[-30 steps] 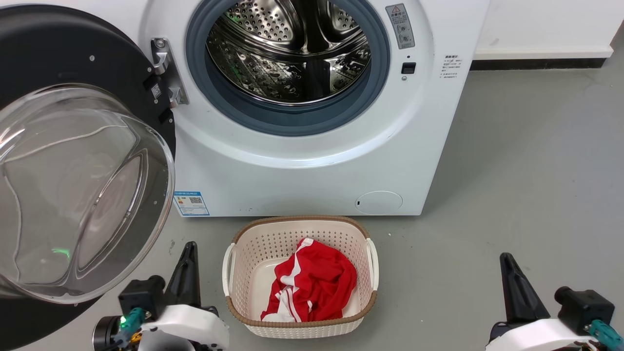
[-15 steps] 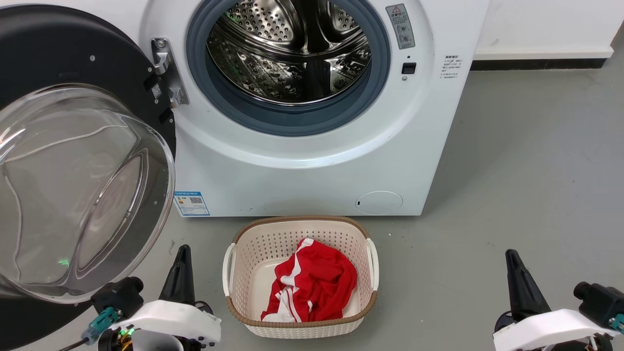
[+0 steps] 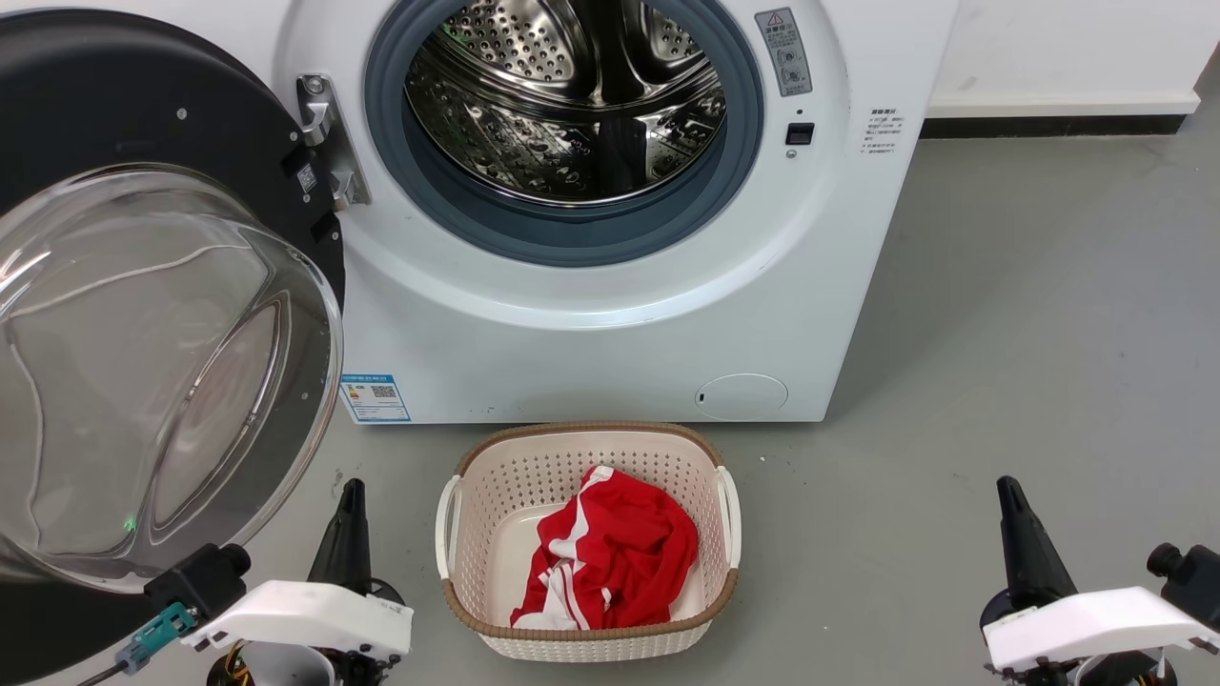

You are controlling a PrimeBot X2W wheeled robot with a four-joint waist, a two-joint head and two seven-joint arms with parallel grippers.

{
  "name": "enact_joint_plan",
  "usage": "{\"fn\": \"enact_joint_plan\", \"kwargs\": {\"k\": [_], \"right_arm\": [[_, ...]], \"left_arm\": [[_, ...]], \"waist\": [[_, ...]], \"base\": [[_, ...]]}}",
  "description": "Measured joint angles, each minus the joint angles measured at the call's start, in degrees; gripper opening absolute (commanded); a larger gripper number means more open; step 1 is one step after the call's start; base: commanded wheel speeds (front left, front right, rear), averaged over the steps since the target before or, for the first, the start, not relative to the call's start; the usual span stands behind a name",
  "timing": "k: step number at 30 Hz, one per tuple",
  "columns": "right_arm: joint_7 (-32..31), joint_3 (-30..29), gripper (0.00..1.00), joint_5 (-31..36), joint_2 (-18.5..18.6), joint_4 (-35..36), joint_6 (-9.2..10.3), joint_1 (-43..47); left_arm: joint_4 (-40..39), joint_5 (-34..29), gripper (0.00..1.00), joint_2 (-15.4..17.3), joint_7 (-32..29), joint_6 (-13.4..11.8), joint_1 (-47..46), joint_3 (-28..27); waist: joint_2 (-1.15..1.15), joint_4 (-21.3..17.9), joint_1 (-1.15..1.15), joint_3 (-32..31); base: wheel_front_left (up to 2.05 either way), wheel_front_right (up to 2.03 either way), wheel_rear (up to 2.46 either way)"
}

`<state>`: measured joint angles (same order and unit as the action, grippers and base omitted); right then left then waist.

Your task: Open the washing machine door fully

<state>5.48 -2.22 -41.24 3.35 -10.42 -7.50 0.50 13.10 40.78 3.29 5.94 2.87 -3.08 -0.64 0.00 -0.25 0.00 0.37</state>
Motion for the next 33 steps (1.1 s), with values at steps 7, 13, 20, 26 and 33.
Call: {"fn": "enact_joint_plan", "kwargs": {"k": [7,13,20,26,33], "right_arm": [[-1.1,-0.3,0.00,-5.8,0.1,-0.4,0.00,-0.6],[-2.0,-0.5,0.00,-10.4,0.1,-0.7,0.00,-1.4],[-3.1,-0.8,0.00,-15.4,0.1,-1.0,0.00,-1.9],[-4.1,-1.0,0.00,-19.5,0.2,-1.3,0.00,-2.5],[-5.0,-1.3,0.00,-23.9,0.2,-1.6,0.00,-2.9]], "left_arm": [[0.1,5.7,0.00,0.0,-1.3,0.5,-0.5,-0.6],[0.1,10.2,0.00,-0.1,-2.4,0.8,-0.7,-1.2],[0.2,15.2,0.00,-0.1,-3.7,1.2,-0.8,-1.7],[0.3,19.2,0.00,-0.1,-4.6,1.7,-1.0,-2.2],[0.4,23.6,0.00,-0.2,-5.8,2.0,-1.4,-2.8]], "waist": [[0.00,0.0,0.00,0.0],[0.00,0.0,0.00,0.0],[0.00,0.1,0.00,0.0],[0.00,0.1,0.00,-0.1],[0.00,0.1,0.00,-0.1]], "base": [[0.00,0.00,0.00],[0.00,0.00,0.00],[0.00,0.00,0.00],[0.00,0.00,0.00],[0.00,0.00,0.00]]}}
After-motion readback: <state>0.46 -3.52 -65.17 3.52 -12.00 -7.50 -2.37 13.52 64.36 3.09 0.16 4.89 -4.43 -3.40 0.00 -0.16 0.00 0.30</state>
